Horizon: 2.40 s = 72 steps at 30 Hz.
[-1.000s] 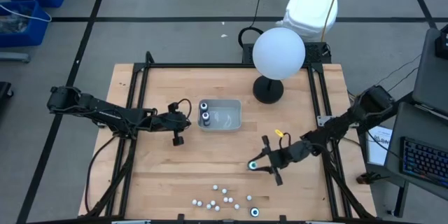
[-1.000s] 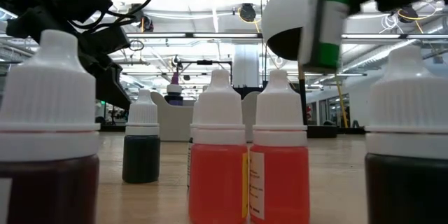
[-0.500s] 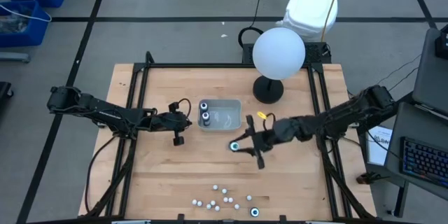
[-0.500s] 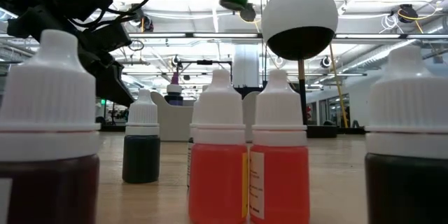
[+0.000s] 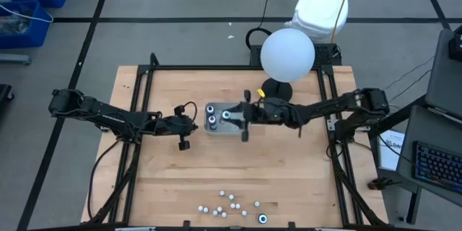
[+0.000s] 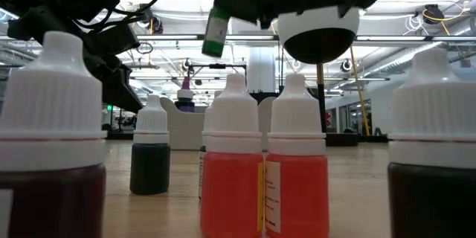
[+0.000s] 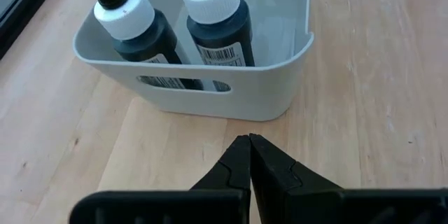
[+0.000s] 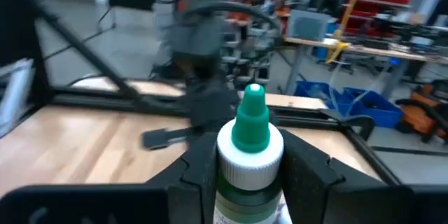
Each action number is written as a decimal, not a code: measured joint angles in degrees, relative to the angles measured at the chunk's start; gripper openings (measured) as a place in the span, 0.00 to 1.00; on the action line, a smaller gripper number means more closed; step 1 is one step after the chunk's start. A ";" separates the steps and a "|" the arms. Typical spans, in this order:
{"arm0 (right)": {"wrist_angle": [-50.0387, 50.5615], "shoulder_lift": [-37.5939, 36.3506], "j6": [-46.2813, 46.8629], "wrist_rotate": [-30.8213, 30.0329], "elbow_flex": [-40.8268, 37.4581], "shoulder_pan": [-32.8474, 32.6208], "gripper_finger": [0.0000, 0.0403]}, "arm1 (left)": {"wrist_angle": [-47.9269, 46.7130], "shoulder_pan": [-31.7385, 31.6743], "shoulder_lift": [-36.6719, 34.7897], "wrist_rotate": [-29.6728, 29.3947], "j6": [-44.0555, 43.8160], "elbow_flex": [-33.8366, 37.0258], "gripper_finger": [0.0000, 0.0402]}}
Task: Pick & Place food coloring
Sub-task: Put the large green food coloring bottle into the gray bin
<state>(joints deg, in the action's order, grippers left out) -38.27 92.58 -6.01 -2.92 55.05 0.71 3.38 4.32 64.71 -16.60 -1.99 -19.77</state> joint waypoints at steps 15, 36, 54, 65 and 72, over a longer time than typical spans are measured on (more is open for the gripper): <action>-8.09 13.00 2.37 -11.14 2.89 4.85 0.28 | 0.16 -0.07 0.00 0.01 0.89 0.00 0.02; -8.07 16.79 5.61 -12.01 2.89 5.27 0.29 | 0.24 -0.11 0.00 -0.02 1.91 0.00 0.02; -7.29 17.90 8.38 -11.82 2.86 5.29 0.29 | 2.89 -0.11 0.00 -0.07 3.58 0.00 0.02; -10.26 23.67 10.48 -11.87 3.41 5.99 0.29 | 2.71 -0.11 0.00 0.02 3.64 -0.02 0.02; -11.29 23.65 8.45 -9.08 3.61 5.96 0.29 | 2.77 -0.11 0.00 0.00 3.80 -0.02 0.02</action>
<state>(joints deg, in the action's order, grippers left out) -49.57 116.22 2.44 -12.00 58.65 6.67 6.15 4.21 64.71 -16.60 1.80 -19.79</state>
